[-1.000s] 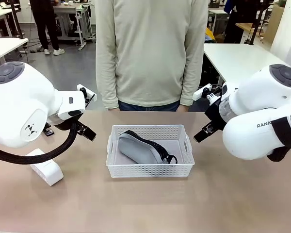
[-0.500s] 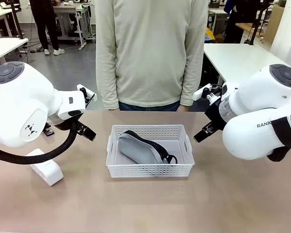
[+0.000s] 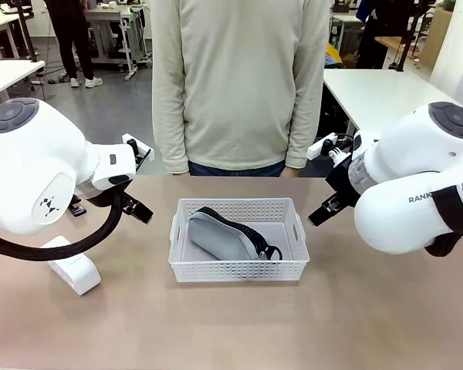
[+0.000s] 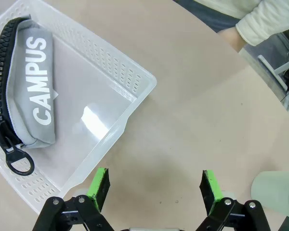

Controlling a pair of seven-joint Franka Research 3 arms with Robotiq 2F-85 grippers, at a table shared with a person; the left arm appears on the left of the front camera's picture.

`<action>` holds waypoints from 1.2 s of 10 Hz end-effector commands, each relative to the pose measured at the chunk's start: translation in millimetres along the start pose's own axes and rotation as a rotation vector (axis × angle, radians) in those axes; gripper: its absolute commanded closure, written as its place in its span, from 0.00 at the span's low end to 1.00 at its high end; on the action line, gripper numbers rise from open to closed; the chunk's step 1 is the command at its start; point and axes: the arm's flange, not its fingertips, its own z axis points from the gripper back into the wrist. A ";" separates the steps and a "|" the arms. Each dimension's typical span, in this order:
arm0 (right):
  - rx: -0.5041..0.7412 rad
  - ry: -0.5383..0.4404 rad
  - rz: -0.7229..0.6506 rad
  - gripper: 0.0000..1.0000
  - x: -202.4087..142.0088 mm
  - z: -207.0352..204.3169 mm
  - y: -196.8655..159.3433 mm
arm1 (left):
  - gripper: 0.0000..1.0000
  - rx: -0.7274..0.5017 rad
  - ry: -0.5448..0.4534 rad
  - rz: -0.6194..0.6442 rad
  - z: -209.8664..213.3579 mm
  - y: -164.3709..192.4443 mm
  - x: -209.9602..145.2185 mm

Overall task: Efficiently arrange items inside the basket to fit them all.
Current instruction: Pick up the Digital clock and place it inside the Organizing basket.

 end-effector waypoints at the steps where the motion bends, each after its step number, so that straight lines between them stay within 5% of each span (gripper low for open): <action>1: 0.000 0.000 -0.001 0.00 0.0 0.0 0.0 | 0.00 0.000 0.000 -0.001 0.1 -0.1 0.1; 12: 0.000 0.000 0.000 0.00 0.0 0.0 0.0 | 0.00 0.000 0.000 -0.001 0.1 -0.1 0.1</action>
